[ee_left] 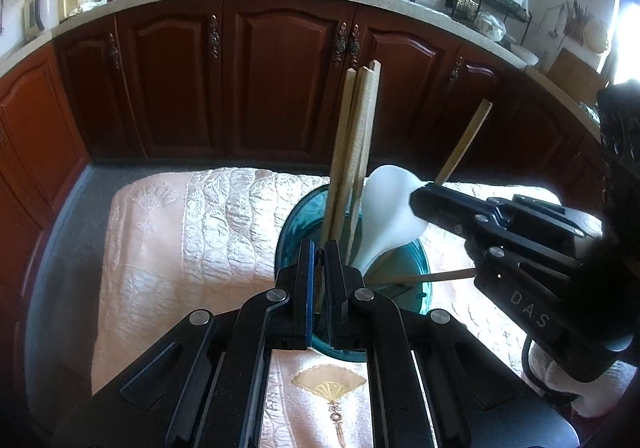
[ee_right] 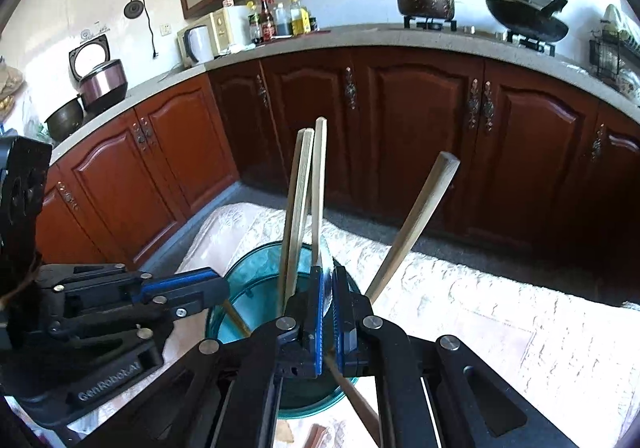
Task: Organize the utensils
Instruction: 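Lower the fork and spoon into the cup and open both grippers, then withdraw both open grippers from the cup toward the remaining utensils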
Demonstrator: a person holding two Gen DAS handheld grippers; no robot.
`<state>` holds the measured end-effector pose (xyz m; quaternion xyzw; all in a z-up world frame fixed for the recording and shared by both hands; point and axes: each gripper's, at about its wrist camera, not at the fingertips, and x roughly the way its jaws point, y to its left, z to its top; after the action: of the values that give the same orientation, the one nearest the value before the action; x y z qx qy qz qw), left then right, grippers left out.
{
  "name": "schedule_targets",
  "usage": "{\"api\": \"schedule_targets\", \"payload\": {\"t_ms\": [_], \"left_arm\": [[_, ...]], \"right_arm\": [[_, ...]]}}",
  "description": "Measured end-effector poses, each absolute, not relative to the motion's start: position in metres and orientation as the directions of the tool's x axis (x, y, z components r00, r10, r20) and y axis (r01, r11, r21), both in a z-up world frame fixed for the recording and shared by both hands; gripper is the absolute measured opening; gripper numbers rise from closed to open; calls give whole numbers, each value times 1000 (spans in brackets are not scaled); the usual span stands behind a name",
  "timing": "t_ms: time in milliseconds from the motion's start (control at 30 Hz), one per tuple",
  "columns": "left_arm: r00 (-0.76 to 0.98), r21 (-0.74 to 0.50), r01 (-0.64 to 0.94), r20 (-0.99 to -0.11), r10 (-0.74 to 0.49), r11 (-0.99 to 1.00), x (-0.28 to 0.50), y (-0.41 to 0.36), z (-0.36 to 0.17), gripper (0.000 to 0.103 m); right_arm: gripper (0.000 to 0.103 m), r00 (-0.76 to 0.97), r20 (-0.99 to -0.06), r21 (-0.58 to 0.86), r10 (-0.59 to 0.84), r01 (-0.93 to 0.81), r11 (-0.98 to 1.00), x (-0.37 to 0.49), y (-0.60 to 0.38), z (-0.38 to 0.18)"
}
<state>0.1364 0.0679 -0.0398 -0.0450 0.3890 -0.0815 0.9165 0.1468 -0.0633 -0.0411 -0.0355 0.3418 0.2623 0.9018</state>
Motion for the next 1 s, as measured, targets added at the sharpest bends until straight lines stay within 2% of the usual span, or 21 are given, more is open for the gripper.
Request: {"api": "schedule_targets", "payload": {"t_ms": [67,133,167,333,400,467,533,1000], "left_arm": [[680,-140,114,-710,-180,983,137,67,-41,3],[677,-136,113,-714,-177,984,137,67,-41,3],[677,-139,113,-714,-179,984,136,67,-41,3],[677,-155,112,-711,-190,981,135,71,-37,6],[678,-162,114,-708,-196,980,132,71,-35,12],[685,-164,113,-702,-197,980,128,72,-32,35],[695,-168,113,-691,-199,979,123,71,-29,43],[737,-120,76,-662,-137,990,92,65,-16,45]], "right_arm": [[7,620,-633,139,463,-497,856,147,-66,-39],[24,624,-625,151,469,-493,857,146,-70,-36],[27,627,-620,157,472,-490,857,145,-72,-34],[28,639,-598,186,485,-478,859,140,-82,-22],[28,642,-589,197,491,-475,857,136,-86,-17],[29,642,-582,205,500,-478,854,131,-89,-13],[31,647,-575,201,501,-481,853,126,-90,-9],[34,661,-562,193,498,-480,856,94,-101,2]]}}
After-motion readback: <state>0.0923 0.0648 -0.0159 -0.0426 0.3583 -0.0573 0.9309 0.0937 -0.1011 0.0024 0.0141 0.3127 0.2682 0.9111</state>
